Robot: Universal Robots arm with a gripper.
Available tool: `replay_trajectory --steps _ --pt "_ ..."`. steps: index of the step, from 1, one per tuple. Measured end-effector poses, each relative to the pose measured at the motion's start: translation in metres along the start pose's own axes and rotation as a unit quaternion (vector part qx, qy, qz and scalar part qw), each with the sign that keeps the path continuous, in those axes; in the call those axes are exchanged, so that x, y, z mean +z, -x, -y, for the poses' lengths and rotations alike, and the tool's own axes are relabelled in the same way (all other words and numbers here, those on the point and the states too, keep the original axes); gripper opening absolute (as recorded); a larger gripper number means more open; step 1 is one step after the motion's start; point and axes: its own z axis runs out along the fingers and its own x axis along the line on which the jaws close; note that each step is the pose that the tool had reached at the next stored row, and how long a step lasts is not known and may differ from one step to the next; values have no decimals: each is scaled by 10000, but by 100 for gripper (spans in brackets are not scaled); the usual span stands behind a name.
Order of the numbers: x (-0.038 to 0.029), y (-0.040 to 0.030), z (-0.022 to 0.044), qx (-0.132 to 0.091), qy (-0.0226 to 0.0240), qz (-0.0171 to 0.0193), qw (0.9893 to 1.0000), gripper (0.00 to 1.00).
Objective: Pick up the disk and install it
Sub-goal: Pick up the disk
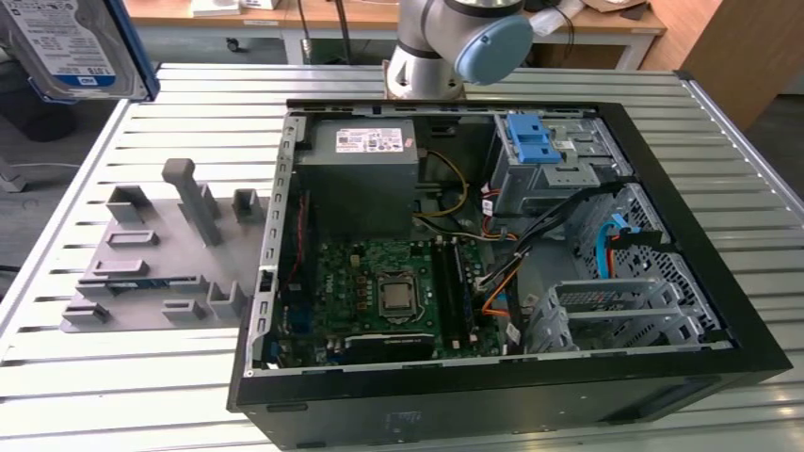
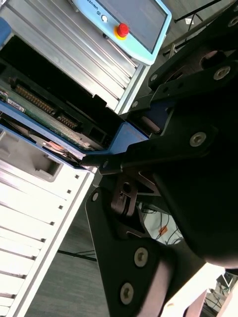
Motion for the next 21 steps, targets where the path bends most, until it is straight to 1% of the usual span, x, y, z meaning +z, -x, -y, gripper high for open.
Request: replay_trajectory --steps 8,21 --pt "1 1 87 0 -1 0 10000 36" --pt "-1 3 252 0 0 0 10000 36"
